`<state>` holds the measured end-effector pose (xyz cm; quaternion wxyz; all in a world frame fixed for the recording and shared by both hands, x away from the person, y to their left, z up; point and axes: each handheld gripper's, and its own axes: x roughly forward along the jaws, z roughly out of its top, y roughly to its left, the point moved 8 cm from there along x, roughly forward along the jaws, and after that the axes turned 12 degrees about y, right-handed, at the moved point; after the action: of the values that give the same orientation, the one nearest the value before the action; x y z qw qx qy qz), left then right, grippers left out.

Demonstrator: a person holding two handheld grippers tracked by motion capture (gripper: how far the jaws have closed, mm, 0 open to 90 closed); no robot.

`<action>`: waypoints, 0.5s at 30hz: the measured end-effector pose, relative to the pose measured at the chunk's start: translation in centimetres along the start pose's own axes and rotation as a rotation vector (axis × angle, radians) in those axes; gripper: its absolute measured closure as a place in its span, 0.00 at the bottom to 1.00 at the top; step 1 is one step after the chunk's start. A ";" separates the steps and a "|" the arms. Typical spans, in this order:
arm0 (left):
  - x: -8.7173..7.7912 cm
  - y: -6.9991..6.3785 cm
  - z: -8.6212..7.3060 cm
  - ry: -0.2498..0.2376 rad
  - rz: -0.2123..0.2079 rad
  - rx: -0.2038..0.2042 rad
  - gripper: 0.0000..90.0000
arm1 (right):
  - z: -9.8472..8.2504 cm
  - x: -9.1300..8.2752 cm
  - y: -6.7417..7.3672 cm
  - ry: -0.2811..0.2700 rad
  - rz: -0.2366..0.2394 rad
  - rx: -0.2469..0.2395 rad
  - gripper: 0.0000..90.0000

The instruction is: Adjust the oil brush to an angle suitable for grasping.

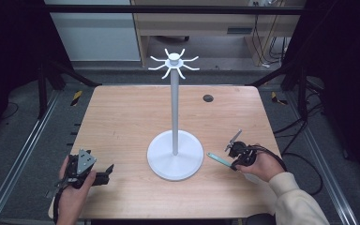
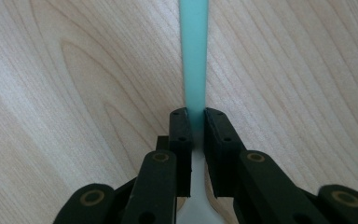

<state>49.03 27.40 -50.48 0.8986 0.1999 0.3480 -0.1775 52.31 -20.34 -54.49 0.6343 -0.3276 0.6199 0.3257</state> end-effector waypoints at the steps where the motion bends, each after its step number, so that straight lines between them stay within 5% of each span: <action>1: 0.0 0.0 0.0 0.000 0.000 0.000 0.03 | 0.0 0.0 0.0 0.001 -0.007 -0.015 0.91; 10: 0.0 0.0 0.0 0.000 0.000 0.000 0.03 | 0.3 -1.3 -0.1 -0.056 0.003 0.001 0.92; 15: 0.0 -0.1 0.0 0.003 0.001 0.004 0.03 | 1.3 -4.3 -0.7 -0.173 -0.021 0.046 0.91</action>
<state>49.03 27.33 -50.53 0.8978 0.2020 0.3487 -0.1775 53.55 -19.74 -50.17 0.6963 -0.2902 0.5664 0.3318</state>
